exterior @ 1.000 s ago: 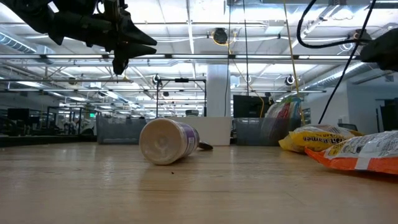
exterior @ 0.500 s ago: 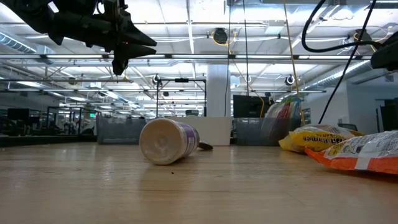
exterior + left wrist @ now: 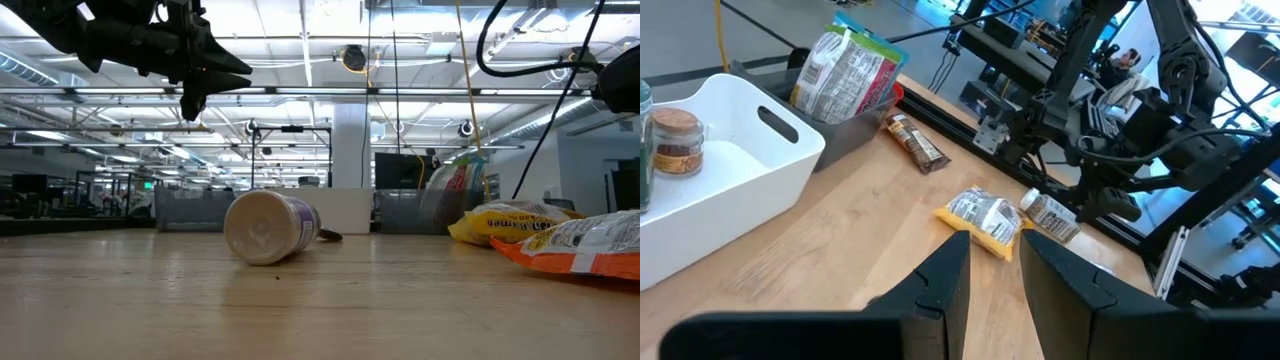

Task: Pick & Place Food Item
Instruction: Put the white seasoning bottle into the white bin

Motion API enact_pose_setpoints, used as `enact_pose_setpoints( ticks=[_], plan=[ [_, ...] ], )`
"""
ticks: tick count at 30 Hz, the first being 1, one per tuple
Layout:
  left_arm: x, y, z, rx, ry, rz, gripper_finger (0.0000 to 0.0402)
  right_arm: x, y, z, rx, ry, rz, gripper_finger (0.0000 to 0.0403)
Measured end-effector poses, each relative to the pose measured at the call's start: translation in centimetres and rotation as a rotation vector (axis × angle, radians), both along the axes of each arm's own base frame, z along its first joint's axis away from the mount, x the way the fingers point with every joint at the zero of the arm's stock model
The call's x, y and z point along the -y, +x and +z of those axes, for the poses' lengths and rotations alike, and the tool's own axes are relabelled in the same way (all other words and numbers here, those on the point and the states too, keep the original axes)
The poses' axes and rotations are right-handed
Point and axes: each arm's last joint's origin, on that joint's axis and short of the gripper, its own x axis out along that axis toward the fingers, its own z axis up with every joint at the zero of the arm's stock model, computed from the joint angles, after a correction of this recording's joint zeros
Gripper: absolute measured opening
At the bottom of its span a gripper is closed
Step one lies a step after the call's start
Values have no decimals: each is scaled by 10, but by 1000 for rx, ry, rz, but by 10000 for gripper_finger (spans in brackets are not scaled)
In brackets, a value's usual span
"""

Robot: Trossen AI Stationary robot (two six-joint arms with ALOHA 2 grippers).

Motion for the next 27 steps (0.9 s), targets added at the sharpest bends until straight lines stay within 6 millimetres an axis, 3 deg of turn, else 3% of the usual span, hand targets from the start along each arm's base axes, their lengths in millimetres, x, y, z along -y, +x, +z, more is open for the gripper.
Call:
enact_pose_setpoints(
  ticks=[15,27],
  plan=[
    [0,0,0,0,-1,1,99,4,-5,-14,-26,-18,-57,327],
    [0,0,0,0,-2,1,99,3,-5,-44,67,60,-126,345]
  ],
)
